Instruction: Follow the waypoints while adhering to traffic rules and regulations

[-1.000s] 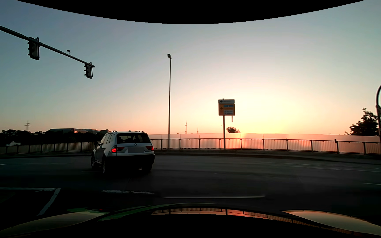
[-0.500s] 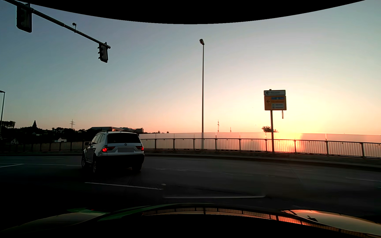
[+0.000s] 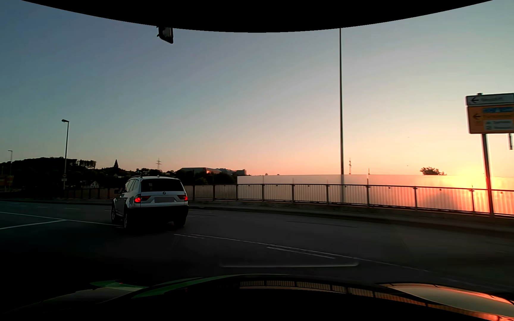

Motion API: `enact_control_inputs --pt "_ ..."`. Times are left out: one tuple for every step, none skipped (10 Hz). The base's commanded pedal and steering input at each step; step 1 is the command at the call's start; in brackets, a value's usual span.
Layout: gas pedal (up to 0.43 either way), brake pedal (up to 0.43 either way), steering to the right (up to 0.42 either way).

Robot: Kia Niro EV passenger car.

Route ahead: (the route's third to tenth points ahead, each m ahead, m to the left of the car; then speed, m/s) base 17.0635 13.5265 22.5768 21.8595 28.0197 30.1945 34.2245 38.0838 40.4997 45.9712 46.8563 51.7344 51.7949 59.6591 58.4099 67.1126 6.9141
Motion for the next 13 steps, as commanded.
enact_control_inputs --pt "0.150 0.000 -0.271" --pt "0.150 0.000 -0.271" --pt "0.150 0.000 -0.271" --pt "0.150 0.000 -0.271" --pt "0.150 0.000 -0.271" --pt "0.157 0.000 -0.271" --pt "0.157 0.000 -0.271" --pt "0.157 0.000 -0.271" --pt "0.169 0.000 -0.271" --pt "0.177 0.000 -0.271" --pt "0.189 0.000 -0.270" --pt "0.197 0.000 -0.263" --pt "0.209 0.000 -0.256"
